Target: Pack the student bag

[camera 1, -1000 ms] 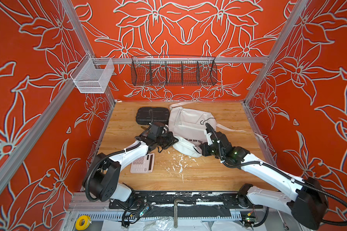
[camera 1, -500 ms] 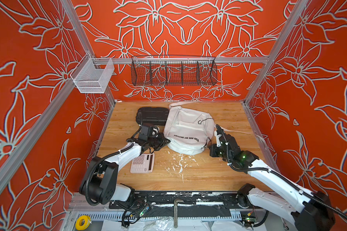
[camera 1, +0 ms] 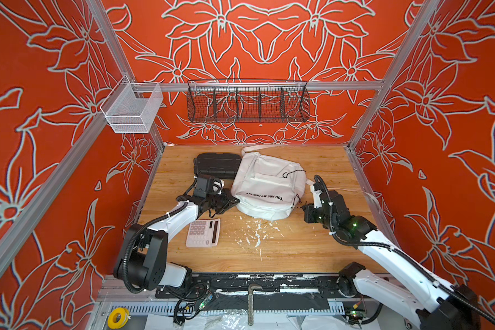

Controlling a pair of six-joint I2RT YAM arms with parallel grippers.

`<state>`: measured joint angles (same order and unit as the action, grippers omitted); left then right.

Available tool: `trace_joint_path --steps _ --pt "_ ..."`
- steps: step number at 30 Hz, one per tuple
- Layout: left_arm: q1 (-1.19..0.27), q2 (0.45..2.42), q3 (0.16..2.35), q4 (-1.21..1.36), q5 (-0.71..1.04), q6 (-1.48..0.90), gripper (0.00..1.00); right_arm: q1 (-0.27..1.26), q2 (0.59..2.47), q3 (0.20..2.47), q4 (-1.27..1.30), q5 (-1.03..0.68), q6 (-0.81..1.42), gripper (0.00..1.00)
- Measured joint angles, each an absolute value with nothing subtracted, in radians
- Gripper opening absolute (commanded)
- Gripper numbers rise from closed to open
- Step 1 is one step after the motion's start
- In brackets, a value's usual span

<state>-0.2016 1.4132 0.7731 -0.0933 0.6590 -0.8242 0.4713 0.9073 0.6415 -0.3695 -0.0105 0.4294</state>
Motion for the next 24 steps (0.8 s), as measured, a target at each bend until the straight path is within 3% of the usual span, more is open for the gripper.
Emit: trace_joint_path --steps 7,8,10,12,15,20,24 --pt "-0.194 1.425 0.773 -0.108 0.667 -0.797 0.00 0.434 0.956 0.642 -0.364 -0.102 0.391 0.00" --pt "-0.192 1.431 0.773 -0.107 0.669 -0.796 0.05 0.429 0.957 0.642 -0.351 -0.134 0.379 0.00" --pt "-0.191 1.442 0.773 -0.102 0.671 -0.789 0.34 0.425 0.957 0.642 -0.316 -0.193 0.368 0.00" --pt "-0.208 1.438 0.773 -0.089 0.650 -0.778 0.53 0.425 0.965 0.642 -0.284 -0.245 0.364 0.00" --pt "-0.310 1.374 0.773 -0.083 0.551 -0.719 0.72 0.437 0.980 0.646 -0.262 -0.294 0.364 0.00" --pt "-0.549 1.188 0.783 -0.068 0.362 -0.550 0.77 0.473 0.994 0.698 -0.255 -0.330 0.377 0.00" --pt "-0.686 1.152 0.783 -0.059 0.221 -0.364 0.77 0.493 1.024 0.757 -0.252 -0.348 0.387 0.00"
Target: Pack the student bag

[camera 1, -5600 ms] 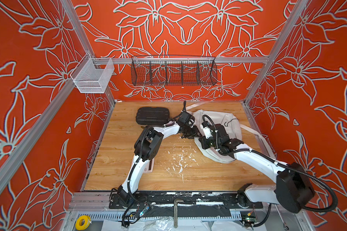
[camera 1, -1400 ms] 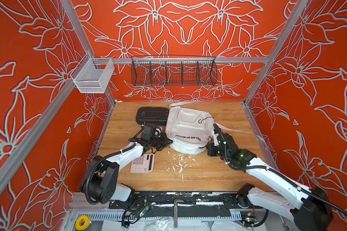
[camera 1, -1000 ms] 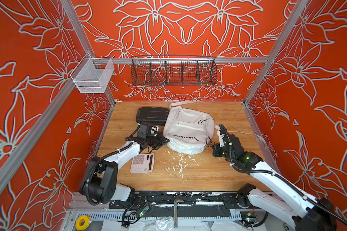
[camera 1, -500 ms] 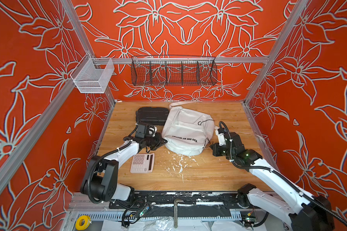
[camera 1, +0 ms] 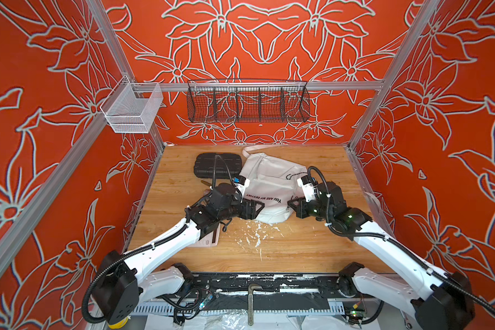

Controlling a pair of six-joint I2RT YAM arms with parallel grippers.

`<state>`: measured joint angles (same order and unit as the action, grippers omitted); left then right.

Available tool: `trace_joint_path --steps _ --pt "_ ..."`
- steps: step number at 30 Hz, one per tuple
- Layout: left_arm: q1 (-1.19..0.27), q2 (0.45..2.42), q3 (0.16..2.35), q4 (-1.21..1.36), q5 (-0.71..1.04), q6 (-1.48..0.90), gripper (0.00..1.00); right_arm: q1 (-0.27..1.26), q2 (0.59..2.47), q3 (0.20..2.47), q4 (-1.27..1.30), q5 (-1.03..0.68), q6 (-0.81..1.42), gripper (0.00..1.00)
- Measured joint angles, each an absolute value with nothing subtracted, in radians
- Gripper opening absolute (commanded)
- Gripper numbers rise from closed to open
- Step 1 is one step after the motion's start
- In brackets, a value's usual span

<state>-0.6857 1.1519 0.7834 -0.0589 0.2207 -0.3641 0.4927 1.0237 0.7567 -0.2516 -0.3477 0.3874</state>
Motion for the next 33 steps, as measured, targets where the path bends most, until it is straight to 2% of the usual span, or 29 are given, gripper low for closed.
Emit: trace_joint_path --steps 5,10,11,14,16,18,20,22,25,27,29,33 --pt "-0.851 1.217 0.801 -0.067 0.125 -0.042 0.65 0.499 1.078 0.844 -0.279 -0.354 0.394 0.00" --pt "-0.886 1.362 0.921 -0.097 0.082 0.202 0.48 0.499 1.084 0.869 -0.307 -0.368 0.411 0.00" --pt "-0.889 1.392 0.946 -0.095 0.072 0.232 0.42 0.499 1.084 0.869 -0.310 -0.371 0.418 0.00" --pt "-0.891 1.452 0.983 -0.086 0.053 0.295 0.15 0.499 1.081 0.869 -0.319 -0.372 0.437 0.00" --pt "-0.893 1.486 0.999 -0.086 0.044 0.318 0.11 0.499 1.074 0.869 -0.330 -0.372 0.450 0.00" --pt "-0.898 1.512 1.006 -0.087 0.037 0.331 0.13 0.499 1.065 0.869 -0.337 -0.371 0.460 0.00" --pt "-0.902 1.521 1.003 -0.090 0.031 0.344 0.30 0.499 1.052 0.869 -0.343 -0.369 0.474 0.00" --pt "-0.904 1.521 0.998 -0.089 0.023 0.356 0.38 0.499 1.040 0.869 -0.344 -0.367 0.486 0.00" --pt "-0.909 1.521 0.986 -0.083 -0.005 0.371 0.37 0.499 1.034 0.869 -0.340 -0.368 0.508 0.00" --pt "-0.911 1.521 0.979 -0.083 -0.027 0.377 0.30 0.499 1.034 0.869 -0.340 -0.373 0.520 0.00" --pt "-0.913 1.520 0.973 -0.076 -0.051 0.385 0.29 0.499 1.034 0.869 -0.339 -0.376 0.533 0.00" --pt "-0.942 1.446 0.880 0.004 -0.110 0.424 0.45 0.499 1.030 0.869 -0.341 -0.375 0.542 0.00"
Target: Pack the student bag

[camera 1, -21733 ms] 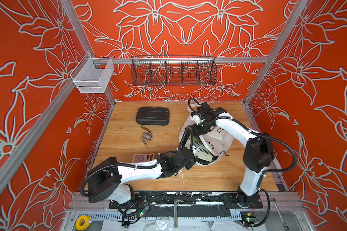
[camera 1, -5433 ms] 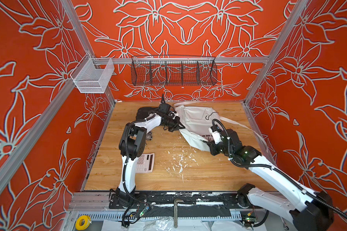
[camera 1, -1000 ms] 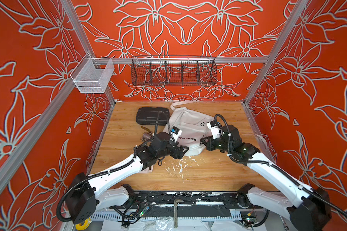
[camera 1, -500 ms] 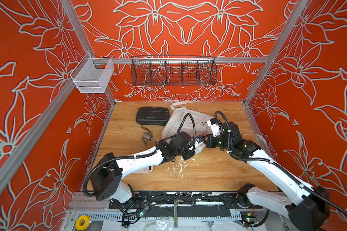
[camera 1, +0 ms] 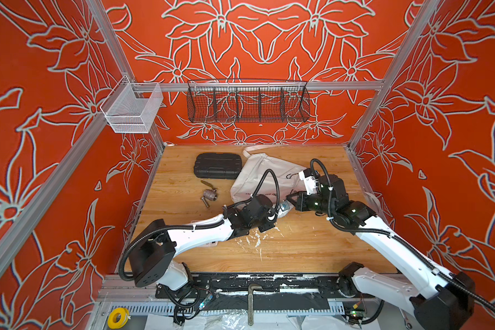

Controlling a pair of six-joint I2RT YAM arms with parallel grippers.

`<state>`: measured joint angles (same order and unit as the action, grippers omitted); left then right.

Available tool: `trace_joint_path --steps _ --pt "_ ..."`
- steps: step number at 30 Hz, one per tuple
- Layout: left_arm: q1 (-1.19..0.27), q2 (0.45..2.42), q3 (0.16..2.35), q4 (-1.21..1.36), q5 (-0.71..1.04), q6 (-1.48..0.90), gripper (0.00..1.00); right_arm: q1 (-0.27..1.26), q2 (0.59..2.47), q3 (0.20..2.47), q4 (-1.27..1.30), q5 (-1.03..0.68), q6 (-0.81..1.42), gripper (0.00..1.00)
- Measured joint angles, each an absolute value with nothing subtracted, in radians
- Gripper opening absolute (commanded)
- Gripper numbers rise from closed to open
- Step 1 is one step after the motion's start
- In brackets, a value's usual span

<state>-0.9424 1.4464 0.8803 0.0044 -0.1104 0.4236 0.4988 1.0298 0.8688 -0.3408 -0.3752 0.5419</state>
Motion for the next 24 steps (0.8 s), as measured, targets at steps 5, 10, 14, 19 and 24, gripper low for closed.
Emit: trace_joint_path --steps 5,10,14,19,24 --pt "-0.961 1.333 0.836 0.059 -0.196 0.520 0.53 0.498 1.024 0.957 -0.426 -0.370 0.514 0.00" --pt "-0.961 1.315 0.907 0.092 -0.265 0.628 0.67 0.496 1.055 1.150 -0.500 -0.363 0.451 0.00" --pt "-0.918 1.301 1.047 0.065 -0.261 0.720 0.78 0.489 1.158 1.419 -0.558 -0.356 0.381 0.00" --pt "-0.794 1.251 1.230 0.034 -0.216 0.778 0.85 0.486 1.345 1.814 -0.616 -0.368 0.276 0.00" --pt "-0.755 1.206 1.305 -0.022 -0.155 0.809 0.85 0.480 1.333 1.697 -0.552 -0.419 0.292 0.00"
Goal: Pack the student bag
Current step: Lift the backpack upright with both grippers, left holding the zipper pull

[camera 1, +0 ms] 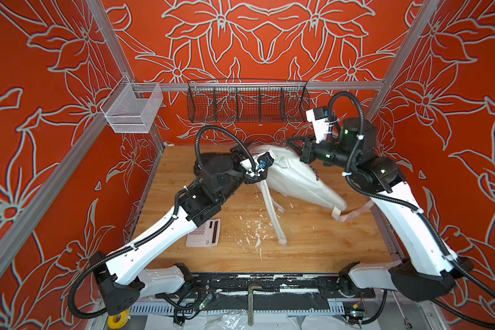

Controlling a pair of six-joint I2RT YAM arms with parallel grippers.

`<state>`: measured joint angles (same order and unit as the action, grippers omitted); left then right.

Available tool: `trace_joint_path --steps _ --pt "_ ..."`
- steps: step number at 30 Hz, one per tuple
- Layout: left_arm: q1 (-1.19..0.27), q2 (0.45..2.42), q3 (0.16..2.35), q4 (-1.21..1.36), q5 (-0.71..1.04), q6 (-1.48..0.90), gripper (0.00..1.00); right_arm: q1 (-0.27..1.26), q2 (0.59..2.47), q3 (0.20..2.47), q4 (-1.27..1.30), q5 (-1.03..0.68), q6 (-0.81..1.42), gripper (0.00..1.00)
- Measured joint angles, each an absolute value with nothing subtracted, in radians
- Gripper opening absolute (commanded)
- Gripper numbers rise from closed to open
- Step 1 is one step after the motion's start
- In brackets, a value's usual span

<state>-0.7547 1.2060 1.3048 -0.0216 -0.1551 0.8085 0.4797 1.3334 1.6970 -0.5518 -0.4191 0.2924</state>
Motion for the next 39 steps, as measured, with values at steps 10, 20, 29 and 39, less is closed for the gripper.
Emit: trace_joint_path --steps 10,20,29,39 --pt "-0.680 1.266 1.224 -0.199 0.034 0.809 0.79 0.468 1.346 1.570 -0.563 -0.513 0.356 0.00" --pt "-0.612 1.299 1.311 -0.218 0.140 0.873 0.67 0.464 1.280 1.593 -0.577 -0.585 0.359 0.00" --pt "-0.601 1.423 1.507 -0.322 0.204 1.108 0.57 0.464 1.239 1.591 -0.608 -0.625 0.335 0.00" --pt "-0.595 1.470 1.631 -0.523 0.385 1.342 0.57 0.464 1.214 1.583 -0.682 -0.661 0.286 0.00"
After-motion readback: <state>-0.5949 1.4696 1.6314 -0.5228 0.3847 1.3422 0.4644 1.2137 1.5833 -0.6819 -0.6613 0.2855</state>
